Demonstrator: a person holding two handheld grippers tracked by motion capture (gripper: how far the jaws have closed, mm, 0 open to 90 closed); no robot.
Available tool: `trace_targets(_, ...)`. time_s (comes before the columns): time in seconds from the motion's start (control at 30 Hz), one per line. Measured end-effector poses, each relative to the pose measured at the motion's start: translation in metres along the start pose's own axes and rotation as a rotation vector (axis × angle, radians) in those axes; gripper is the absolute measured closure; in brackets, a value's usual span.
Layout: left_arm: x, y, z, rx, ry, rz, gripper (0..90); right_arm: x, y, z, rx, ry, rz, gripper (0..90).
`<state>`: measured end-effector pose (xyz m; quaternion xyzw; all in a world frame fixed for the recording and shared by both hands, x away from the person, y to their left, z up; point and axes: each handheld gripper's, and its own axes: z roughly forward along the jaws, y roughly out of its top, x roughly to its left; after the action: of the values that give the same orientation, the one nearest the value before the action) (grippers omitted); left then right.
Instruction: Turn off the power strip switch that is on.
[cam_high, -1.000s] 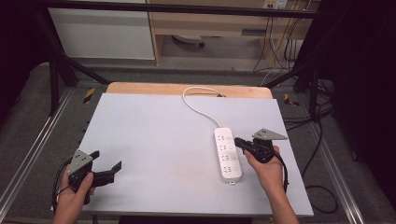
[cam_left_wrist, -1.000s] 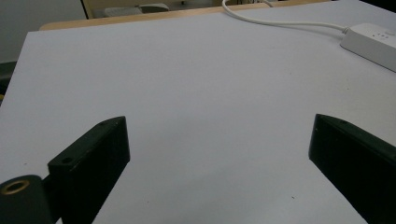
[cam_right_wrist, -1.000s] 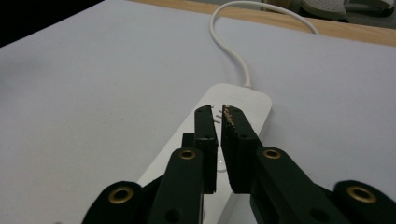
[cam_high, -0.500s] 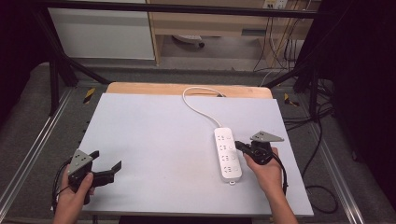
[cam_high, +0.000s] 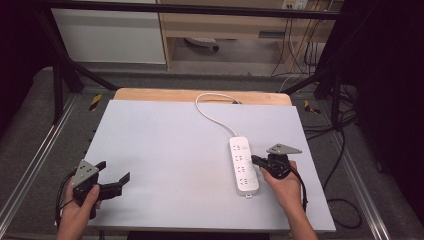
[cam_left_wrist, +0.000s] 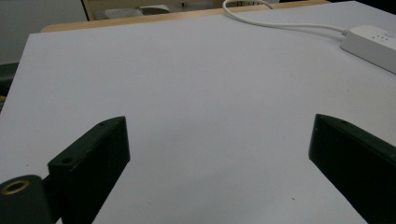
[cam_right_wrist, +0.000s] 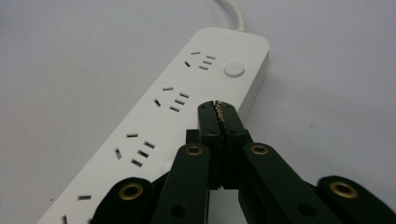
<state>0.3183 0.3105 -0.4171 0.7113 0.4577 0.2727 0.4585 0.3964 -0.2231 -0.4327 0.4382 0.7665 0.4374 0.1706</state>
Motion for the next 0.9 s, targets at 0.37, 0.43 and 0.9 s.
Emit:
trace_targets(0.37,0.0,0.0,-0.001,-0.002,-0.001,-0.001,5.1,0.005,0.002,0.001,0.01,0.0,-0.021,90.0)
trace_targets(0.43,0.0,0.0,0.0,-0.001,0.0,-0.001,5.1,0.005,0.003,0.002,0.013,-0.001,-0.013,90.0)
trace_targets(0.9,0.001,0.0,0.0,0.003,0.005,0.005,5.1,0.004,0.015,0.021,-0.002,-0.03,-0.032,90.0)
